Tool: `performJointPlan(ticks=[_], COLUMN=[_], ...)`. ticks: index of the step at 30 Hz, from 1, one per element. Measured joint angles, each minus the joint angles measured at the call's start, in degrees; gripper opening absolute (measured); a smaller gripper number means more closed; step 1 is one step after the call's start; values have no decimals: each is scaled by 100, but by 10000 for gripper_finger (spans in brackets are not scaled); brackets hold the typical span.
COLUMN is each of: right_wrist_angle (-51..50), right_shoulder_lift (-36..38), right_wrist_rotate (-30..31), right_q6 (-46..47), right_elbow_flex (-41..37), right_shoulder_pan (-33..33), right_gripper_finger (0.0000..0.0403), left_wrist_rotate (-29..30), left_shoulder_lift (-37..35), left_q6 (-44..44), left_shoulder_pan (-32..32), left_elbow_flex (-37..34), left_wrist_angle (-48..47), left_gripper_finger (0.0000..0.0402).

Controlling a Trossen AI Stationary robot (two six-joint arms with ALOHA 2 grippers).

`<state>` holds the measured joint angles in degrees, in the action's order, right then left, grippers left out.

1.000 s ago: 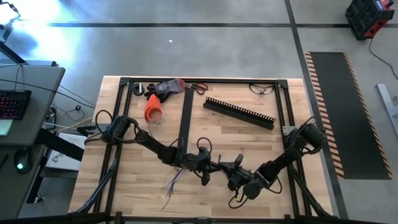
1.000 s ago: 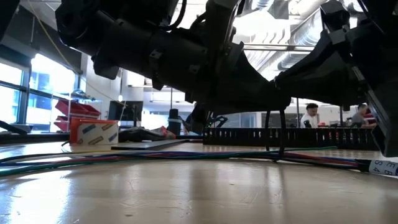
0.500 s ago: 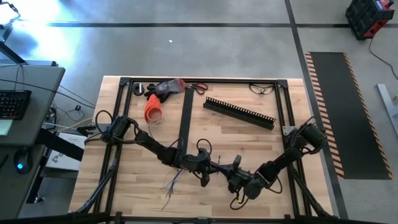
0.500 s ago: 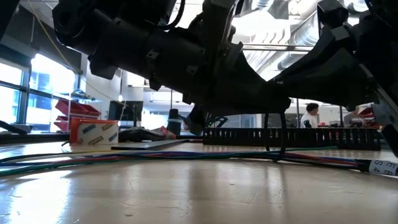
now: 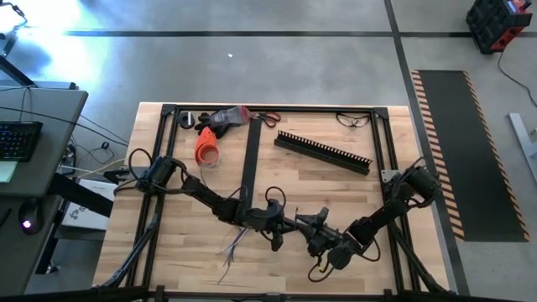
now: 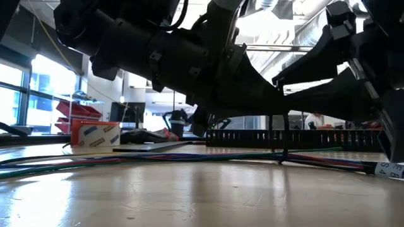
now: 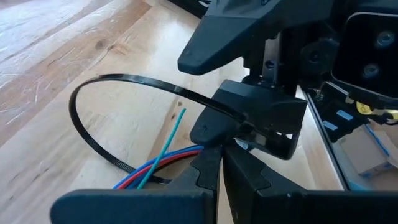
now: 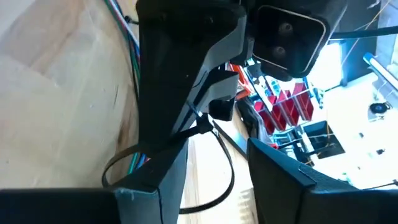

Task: Ziptie cables
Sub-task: Wrap the black zip tie on the cables

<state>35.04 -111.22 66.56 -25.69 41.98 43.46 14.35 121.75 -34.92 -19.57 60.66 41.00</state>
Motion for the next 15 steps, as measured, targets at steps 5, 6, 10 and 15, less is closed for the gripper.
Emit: performJointPlan(ticks=[5,6,10,15], right_wrist_angle=[-227,-233,-257,-255], right_shoulder_lift=[0,0,-2,-2], right_wrist_rotate=[124,160,220,207], right_q6=[101,120,-27,-234], right_elbow_flex=[0,0,-2,-2], right_shoulder_pan=[-46,-70,-197,-368], right_gripper_finger=[146,142,129,112], left_wrist_rotate=[19,19,8,-1], left_shoulder_lift=[0,0,-11,-11], left_q6=[-44,-43,-43,-35], left_shoulder_pan=[7,3,-1,-2], left_elbow_flex=[0,0,2,4], left_wrist_angle=[-16,-3,2,-14], left_gripper_finger=[0,0,0,0])
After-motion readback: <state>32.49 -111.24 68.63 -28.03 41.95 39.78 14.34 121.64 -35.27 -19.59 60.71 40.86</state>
